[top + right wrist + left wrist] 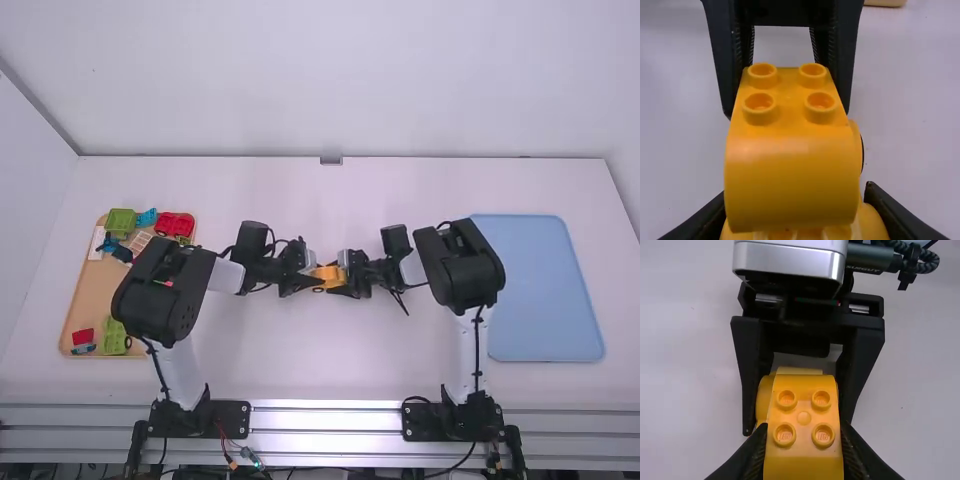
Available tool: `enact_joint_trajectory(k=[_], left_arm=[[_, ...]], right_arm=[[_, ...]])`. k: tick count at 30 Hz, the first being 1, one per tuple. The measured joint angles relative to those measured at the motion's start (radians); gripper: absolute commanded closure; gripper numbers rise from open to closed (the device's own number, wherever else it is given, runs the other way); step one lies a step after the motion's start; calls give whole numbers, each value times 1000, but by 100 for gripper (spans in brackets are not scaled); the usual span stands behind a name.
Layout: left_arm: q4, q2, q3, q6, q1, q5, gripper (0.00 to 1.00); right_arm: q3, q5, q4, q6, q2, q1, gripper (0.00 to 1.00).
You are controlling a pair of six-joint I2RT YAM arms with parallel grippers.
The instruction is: Assemble lego blocks to make yellow taxi
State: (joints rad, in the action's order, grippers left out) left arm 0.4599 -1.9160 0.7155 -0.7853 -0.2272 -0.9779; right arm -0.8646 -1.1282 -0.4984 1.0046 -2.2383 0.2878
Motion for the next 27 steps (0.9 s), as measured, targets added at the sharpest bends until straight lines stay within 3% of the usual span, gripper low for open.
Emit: enact_joint_trajectory(k=[27], left_arm=[[39, -2, 0, 0, -11, 14, 98]], right_arm=[[0, -6, 2, -23, 2, 0, 60]])
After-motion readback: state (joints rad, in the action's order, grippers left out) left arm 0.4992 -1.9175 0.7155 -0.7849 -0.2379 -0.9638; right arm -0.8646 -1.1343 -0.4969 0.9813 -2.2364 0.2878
